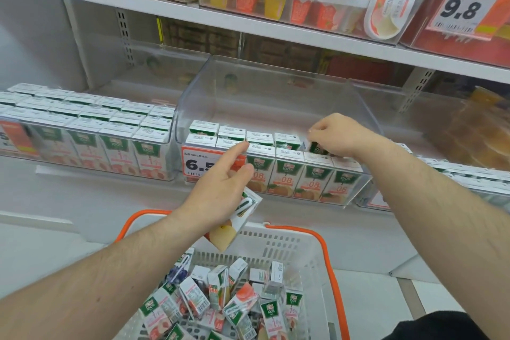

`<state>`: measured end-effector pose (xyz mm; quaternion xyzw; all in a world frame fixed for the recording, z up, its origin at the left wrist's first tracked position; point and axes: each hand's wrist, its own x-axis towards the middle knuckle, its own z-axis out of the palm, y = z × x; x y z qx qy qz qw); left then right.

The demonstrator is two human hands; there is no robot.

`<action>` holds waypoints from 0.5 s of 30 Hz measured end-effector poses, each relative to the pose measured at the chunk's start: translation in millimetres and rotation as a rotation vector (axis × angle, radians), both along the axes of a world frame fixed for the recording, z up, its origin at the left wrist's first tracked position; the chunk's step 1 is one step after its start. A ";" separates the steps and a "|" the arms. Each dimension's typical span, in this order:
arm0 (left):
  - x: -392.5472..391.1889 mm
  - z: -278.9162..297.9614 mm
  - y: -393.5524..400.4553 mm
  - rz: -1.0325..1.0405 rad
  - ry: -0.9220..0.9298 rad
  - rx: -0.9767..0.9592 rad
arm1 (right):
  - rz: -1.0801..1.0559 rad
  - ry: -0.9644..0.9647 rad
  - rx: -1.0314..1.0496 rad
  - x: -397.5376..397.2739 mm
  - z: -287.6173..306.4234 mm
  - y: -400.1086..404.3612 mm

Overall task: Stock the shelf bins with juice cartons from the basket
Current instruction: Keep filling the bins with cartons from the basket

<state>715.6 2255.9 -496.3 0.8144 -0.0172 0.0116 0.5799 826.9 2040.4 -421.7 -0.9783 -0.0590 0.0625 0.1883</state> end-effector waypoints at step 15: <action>8.4 40.9 -91.0 -0.192 -0.016 -0.038 | -0.502 -0.337 1.015 -41.4 55.1 -83.3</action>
